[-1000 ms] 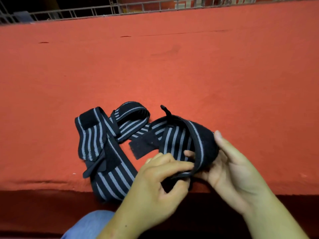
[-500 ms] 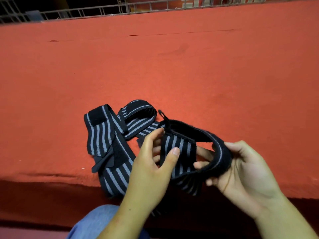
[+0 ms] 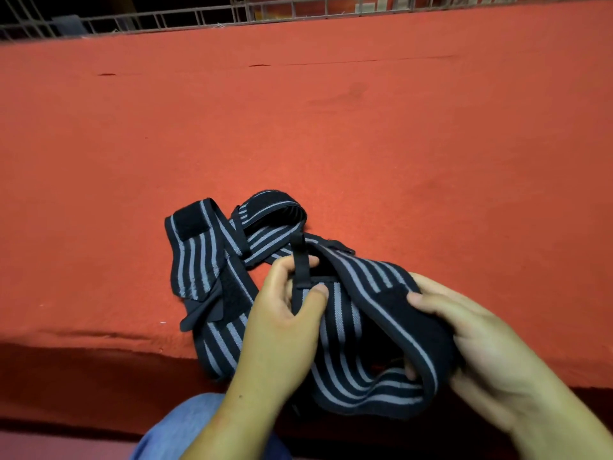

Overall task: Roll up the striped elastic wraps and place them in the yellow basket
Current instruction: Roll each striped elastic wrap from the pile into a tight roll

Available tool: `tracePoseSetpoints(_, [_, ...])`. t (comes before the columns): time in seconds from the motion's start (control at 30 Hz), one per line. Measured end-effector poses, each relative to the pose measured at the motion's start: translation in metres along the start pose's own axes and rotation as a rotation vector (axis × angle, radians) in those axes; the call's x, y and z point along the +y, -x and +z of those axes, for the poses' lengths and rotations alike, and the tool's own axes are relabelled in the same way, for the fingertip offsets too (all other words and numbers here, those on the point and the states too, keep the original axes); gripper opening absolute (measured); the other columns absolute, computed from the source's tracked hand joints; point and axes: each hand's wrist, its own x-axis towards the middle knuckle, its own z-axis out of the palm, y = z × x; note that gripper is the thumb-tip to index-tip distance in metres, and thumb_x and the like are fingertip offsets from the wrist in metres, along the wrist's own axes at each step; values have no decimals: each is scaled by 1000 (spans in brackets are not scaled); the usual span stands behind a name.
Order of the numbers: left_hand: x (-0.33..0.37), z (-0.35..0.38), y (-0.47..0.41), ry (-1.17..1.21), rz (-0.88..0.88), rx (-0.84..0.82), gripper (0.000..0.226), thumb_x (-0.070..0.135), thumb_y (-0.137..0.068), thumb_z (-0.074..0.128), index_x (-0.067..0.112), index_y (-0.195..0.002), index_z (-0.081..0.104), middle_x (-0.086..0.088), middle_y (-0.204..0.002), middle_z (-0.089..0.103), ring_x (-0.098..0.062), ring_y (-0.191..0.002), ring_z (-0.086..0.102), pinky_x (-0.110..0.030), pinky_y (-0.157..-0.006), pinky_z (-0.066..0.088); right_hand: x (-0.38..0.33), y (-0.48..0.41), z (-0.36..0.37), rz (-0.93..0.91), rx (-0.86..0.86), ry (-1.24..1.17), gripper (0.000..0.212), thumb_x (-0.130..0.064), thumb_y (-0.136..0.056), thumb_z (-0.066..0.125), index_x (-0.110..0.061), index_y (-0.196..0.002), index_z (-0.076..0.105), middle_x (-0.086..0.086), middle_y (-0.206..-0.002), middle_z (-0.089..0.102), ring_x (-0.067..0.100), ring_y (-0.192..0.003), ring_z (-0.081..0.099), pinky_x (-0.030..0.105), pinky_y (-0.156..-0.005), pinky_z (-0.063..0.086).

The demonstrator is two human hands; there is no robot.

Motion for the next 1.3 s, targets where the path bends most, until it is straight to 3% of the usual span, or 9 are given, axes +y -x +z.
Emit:
tracePoseSetpoints(0.13, [-1,1,-1,0,2,1,11,42,-100,58,36,-106,65,21,-105,73,3,-104,67,-25,-91,47,-2,3,0,-21,-68,98,48,-2,-98,47,-33,-120,75,10,-117,78,26,-101,76,34,-80,62])
tracePoseSetpoints(0.27, [1,-2,1,74,25,-57,54,72,-94,45,24,-104,69,6,-106,75,-6,-102,70,-22,-88,51,-2,4,3,35,-131,203,54,4,-99,45,-37,-117,75,14,-119,77,33,-110,74,45,-100,55])
tracePoseSetpoints(0.33, [2,-2,2,82,22,-63,44,63,-95,54,23,-100,70,5,-101,77,-8,-98,72,-23,-87,54,-1,4,5,45,-178,234,53,6,-98,48,-37,-115,76,13,-117,77,30,-110,74,39,-97,57])
tracePoseSetpoints(0.43, [4,-3,3,82,42,-88,8,23,-100,66,25,-101,74,7,-100,79,-9,-98,74,-28,-86,57,-2,4,5,19,-233,228,36,-16,-88,63,-33,-116,78,12,-119,77,28,-112,74,32,-92,59])
tracePoseSetpoints(0.57, [10,-4,10,68,99,-240,28,4,-99,64,26,-113,73,10,-111,78,-8,-108,72,-21,-90,55,1,4,1,-44,-179,211,49,-55,-86,66,-17,-113,79,18,-115,77,36,-112,73,40,-93,57])
tracePoseSetpoints(0.8, [14,3,19,13,75,-458,62,6,-102,62,55,-138,53,4,-113,78,-18,-105,75,-39,-98,59,2,3,11,-229,17,158,29,-48,-96,69,-21,-96,80,14,-98,80,26,-85,78,30,-68,61])
tracePoseSetpoints(1.03, [10,1,20,-59,115,-414,30,29,-106,56,38,-133,62,10,-116,76,-8,-110,72,-36,-100,54,0,4,11,-245,10,-13,29,-34,-90,62,-16,-102,80,20,-104,78,29,-88,76,35,-73,63])
tracePoseSetpoints(1.13, [7,-4,24,-140,88,-381,23,36,-106,52,38,-121,69,8,-102,77,-9,-95,73,-36,-91,56,-6,9,11,-199,-42,-187,26,-29,-89,62,-12,-92,81,18,-89,76,25,-73,75,34,-63,63])
tracePoseSetpoints(1.3, [-7,-10,38,-214,2,-530,17,26,-103,63,37,-112,72,6,-100,78,-9,-94,74,-38,-94,57,-4,9,6,-119,-204,-175,41,-53,-70,90,-16,-84,78,6,-67,65,18,-57,63,31,-57,55])
